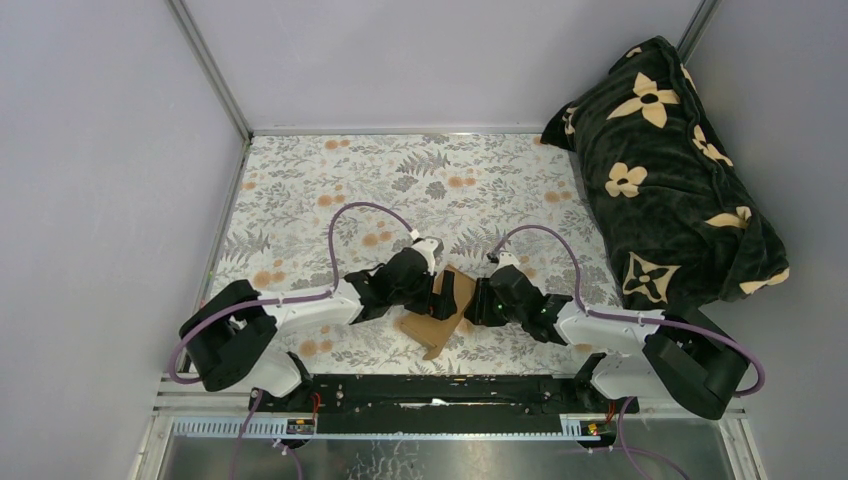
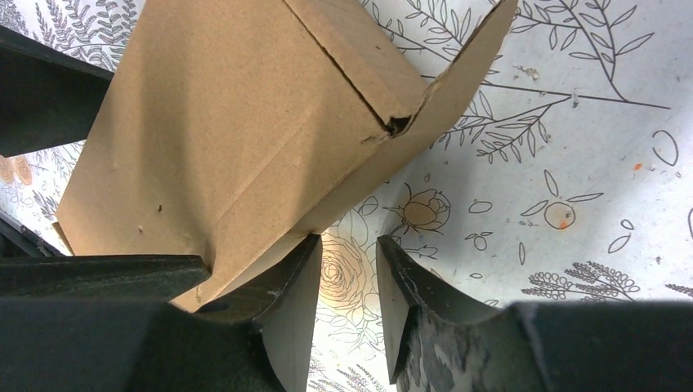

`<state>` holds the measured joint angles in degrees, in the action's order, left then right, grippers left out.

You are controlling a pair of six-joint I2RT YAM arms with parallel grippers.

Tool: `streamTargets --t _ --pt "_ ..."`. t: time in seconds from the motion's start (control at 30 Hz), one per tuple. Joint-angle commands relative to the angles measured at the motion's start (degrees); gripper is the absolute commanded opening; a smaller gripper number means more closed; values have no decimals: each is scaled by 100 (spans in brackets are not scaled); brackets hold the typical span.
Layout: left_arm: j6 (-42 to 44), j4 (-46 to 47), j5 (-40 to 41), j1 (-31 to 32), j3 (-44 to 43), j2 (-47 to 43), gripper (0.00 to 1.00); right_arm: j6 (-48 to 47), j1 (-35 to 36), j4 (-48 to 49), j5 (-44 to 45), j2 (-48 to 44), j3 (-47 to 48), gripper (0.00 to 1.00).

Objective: Fold the paper box
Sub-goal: Close the paper box at the center of the board.

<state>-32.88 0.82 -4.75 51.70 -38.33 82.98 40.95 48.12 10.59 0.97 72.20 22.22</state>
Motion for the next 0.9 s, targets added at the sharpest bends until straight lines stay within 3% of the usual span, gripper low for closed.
streamTargets --t 0.0,0.5,0.87 --pt "-119 434 -267 229 60 271 98 5 40 137 44 0 255 41" --pt "-223 674 -141 329 157 720 98 -156 63 -169 46 -725 493 41" --pt "-238 778 -214 316 190 747 98 -185 134 -38 40 -589 611 41"
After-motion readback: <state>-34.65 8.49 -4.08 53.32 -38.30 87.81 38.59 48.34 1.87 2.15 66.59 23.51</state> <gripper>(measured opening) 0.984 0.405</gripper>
